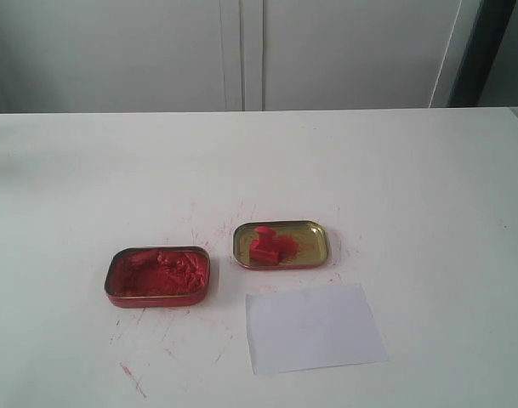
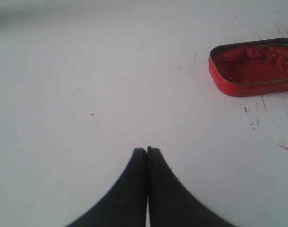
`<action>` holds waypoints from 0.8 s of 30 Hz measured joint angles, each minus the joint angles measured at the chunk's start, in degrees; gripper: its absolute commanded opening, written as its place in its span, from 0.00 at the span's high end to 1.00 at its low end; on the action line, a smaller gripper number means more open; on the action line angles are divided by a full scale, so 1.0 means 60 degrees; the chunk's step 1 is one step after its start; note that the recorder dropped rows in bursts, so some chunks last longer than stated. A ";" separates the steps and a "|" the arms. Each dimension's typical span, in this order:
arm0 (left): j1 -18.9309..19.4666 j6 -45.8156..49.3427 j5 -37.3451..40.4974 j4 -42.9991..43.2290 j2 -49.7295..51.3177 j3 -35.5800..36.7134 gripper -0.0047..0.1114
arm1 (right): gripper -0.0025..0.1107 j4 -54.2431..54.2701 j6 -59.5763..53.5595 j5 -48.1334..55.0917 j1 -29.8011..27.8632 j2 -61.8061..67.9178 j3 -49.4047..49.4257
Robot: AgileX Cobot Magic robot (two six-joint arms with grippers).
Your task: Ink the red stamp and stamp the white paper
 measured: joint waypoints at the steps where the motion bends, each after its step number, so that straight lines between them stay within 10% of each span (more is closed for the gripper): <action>1: 0.0000 0.0000 0.0000 0.0000 0.0000 0.0000 0.96 | 0.98 0.0000 0.0000 0.0220 0.0000 0.0142 -0.0172; 24: 0.0000 0.0000 0.0000 0.0000 0.0000 0.0000 0.96 | 0.98 0.0389 -0.0016 0.4458 0.0000 0.4636 -0.3816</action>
